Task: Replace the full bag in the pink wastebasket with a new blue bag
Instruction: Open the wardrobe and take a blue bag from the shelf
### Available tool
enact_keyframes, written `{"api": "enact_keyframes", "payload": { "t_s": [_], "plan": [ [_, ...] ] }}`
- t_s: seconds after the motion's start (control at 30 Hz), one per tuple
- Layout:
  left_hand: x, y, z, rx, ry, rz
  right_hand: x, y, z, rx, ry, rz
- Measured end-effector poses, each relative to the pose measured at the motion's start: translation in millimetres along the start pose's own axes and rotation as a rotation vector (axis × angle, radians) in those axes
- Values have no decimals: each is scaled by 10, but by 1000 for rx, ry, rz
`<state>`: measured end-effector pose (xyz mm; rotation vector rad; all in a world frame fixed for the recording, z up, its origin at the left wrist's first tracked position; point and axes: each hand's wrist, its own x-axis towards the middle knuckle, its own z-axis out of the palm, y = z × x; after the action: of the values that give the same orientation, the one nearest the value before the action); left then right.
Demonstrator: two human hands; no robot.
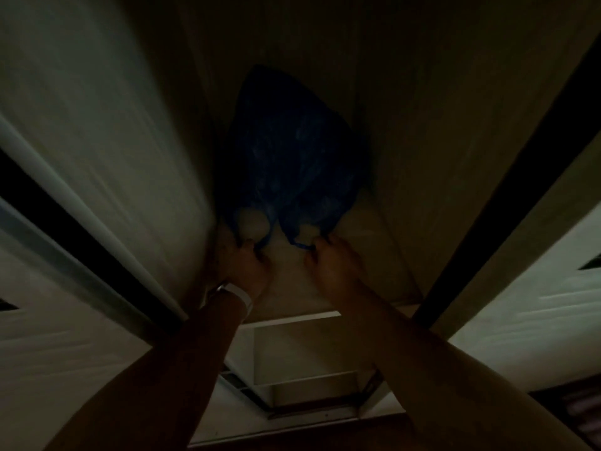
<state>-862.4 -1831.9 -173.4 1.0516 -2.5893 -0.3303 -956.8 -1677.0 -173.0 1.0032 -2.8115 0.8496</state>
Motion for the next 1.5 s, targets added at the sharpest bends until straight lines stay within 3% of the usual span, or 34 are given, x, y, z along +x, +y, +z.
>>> {"api": "enact_keyframes", "payload": {
  "t_s": [0.17,0.27,0.57,0.73,1.17,1.5],
  "plan": [
    [-32,38,-151,-33,-96,-20,-42,42,12,70,-16,-53],
    [-109,95,-244,-126,-46,30,-141,15,-113,186,13,-93],
    [-524,163,-622,-418,164,338,-615,-169,-670,298,160,-140],
    [-770,201,-878,-505,232,542,-1015,-277,-880,187,352,-192],
    [-1833,714,-1458,-712,161,858,-2297,-233,-1526,303,511,-17],
    [-3417,1274,-1740,-816,70,997,-3999,17,-2184,351,619,180]
  ]
}}
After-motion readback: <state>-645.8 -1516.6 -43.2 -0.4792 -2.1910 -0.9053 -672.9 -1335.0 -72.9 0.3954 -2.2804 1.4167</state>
